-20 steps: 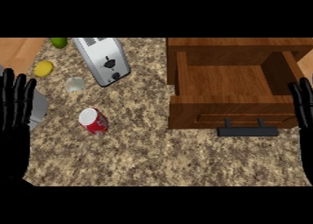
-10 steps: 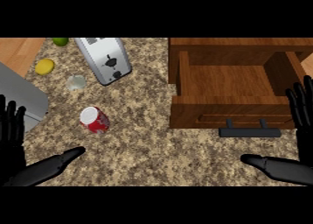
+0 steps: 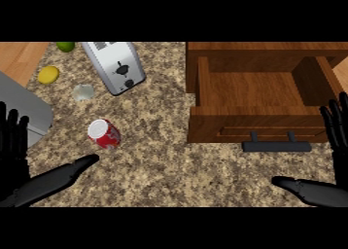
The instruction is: Pick up the can, place it into the drawer and close the drawer
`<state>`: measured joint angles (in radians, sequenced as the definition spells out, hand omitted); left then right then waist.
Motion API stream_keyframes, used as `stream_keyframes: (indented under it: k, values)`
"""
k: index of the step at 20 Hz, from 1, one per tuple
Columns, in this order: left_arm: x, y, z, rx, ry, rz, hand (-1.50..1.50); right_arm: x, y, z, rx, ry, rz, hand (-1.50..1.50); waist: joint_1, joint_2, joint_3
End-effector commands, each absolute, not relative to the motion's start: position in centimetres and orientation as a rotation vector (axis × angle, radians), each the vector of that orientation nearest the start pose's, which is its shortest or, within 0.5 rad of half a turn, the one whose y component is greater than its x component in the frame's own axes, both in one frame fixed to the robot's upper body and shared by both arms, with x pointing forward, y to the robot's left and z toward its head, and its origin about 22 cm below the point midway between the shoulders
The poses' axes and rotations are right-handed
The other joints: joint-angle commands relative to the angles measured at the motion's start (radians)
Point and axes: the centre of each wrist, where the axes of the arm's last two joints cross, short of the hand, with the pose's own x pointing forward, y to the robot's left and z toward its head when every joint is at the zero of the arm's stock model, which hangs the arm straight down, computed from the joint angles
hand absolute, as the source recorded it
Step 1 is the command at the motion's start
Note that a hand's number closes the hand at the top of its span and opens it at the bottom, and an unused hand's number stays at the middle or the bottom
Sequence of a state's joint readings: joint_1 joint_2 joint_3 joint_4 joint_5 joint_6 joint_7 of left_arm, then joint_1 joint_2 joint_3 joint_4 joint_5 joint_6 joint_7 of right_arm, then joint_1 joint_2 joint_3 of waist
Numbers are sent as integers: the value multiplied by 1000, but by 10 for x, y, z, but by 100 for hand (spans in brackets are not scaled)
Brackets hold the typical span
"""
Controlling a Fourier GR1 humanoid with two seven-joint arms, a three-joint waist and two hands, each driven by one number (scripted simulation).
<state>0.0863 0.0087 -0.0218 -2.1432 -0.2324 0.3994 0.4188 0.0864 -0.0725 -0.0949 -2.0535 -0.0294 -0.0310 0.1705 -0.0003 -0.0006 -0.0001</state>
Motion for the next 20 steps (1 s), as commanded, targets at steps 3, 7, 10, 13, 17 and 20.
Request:
stream_keyframes:
  k: [3, 7, 10, 13, 17, 20]
  values:
    - [205, 227, 104, 393, -1609, 357, -150, 185, -269, 104, -171, -1809, -87, -150, -2, 0, 0]
    - [220, 214, 82, 389, -1586, 334, -150, 174, -276, 103, -180, -1814, -96, -150, -5, 0, 0]
    - [209, 215, 74, 411, -1563, 346, -150, 180, -287, 111, -187, -1820, -64, -150, -1, 0, 0]
    - [218, 192, 57, 416, -1534, 333, -150, 171, -274, 85, -169, -1824, -71, -150, -4, 0, 0]
    - [232, 217, 2, 436, -1522, 344, -150, 172, -293, 115, -190, -1839, -66, -150, -6, 1, -1]
    - [237, 217, -7, 428, -1494, 361, -150, 173, -286, 109, -186, -1844, -72, -150, -3, 1, 0]
